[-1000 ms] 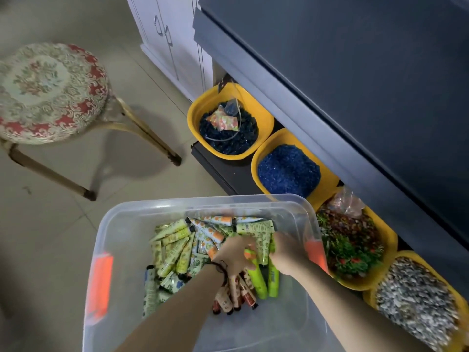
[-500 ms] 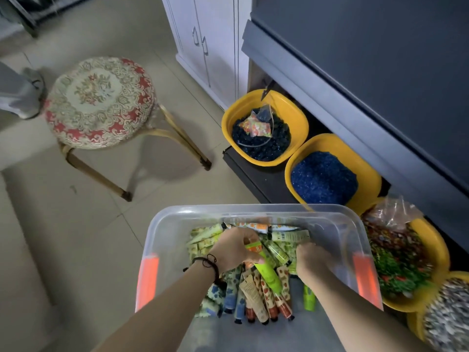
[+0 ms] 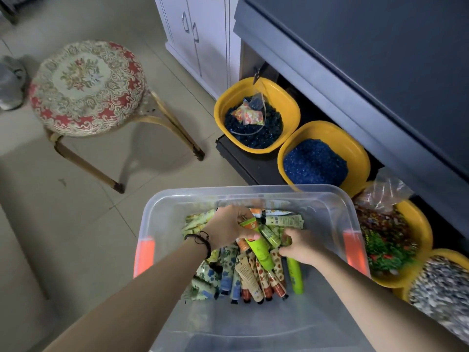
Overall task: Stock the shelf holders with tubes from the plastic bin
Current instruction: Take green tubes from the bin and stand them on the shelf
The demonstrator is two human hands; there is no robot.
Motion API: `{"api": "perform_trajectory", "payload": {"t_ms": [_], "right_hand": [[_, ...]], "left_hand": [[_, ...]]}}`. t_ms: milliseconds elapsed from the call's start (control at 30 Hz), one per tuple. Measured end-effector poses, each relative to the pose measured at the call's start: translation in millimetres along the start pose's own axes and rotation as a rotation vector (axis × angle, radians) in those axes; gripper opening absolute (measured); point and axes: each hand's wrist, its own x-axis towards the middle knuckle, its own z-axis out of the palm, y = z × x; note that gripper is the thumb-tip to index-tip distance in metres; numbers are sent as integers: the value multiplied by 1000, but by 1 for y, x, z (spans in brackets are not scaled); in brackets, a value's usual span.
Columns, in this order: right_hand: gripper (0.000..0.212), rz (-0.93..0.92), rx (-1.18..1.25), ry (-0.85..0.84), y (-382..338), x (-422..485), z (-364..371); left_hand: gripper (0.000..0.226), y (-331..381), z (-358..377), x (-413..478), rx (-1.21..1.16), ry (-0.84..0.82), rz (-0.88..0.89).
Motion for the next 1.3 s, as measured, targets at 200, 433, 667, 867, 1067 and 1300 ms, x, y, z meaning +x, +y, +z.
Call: {"api": "perform_trajectory", "payload": {"t_ms": [200, 433, 667, 867, 1067, 1300], "right_hand": [[22, -150, -31, -212, 0, -21, -13], [36, -349, -176, 38, -10, -59, -38], [22, -491, 43, 280, -59, -140, -118], [11, -617, 258, 592, -128, -250, -212], [16, -803, 374, 835, -208, -394, -311], [14, -904, 498, 993, -255, -547, -399]], "left_hand": [[23, 11, -13, -10, -48, -31, -24], [25, 36, -45, -35, 67, -20, 109], [14, 100, -120, -81, 114, -20, 267], [11, 196, -223, -145, 192, 106, 403], [11, 310, -334, -245, 133, 305, 592], [9, 439, -418, -365, 153, 433, 802]]}}
